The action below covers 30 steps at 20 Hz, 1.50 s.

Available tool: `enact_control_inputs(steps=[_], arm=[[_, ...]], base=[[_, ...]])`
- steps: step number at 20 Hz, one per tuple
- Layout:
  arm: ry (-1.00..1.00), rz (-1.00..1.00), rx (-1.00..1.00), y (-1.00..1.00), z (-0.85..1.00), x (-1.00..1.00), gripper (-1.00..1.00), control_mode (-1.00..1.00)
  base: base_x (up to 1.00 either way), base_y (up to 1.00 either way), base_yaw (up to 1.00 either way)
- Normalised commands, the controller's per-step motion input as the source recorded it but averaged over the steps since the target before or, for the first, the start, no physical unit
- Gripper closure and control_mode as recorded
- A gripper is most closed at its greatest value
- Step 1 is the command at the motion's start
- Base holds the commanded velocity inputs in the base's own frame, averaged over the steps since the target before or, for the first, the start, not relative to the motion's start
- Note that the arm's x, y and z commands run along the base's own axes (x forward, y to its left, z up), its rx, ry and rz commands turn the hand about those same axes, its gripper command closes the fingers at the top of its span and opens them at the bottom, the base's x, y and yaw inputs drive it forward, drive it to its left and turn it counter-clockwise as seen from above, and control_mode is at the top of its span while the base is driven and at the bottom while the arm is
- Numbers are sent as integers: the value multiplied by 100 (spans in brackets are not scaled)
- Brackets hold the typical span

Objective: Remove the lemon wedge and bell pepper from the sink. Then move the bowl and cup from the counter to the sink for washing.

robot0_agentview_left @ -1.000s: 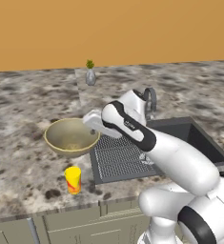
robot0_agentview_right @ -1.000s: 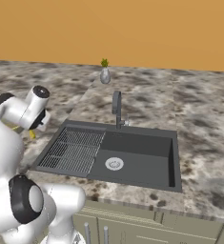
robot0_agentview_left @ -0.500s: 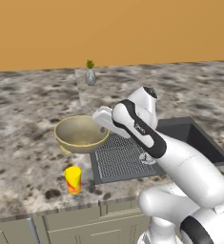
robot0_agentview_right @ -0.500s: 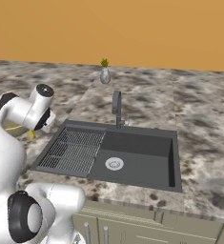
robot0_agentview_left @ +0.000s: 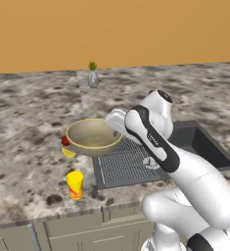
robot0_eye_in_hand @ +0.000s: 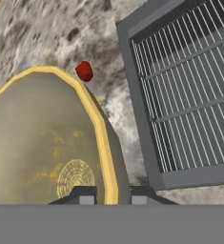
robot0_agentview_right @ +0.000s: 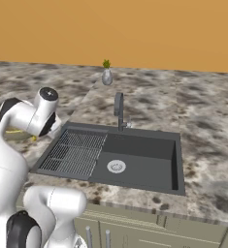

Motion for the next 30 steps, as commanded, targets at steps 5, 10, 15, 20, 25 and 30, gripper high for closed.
enact_control_inputs(steps=[5,10,15,20,25,30], arm=[[5,-11,0,-27,1,-12,100,-100],[8,-13,0,-30,3,-9,100,-100],[5,-10,0,-33,5,-10,100,-100],[0,-6,0,-28,7,-13,100,-100],[0,0,0,-29,5,-21,100,-100],[0,0,0,-31,2,-13,100,-100]], base=[[0,0,0],[0,0,0],[0,0,0],[0,0,0],[0,0,0],[0,0,0]])
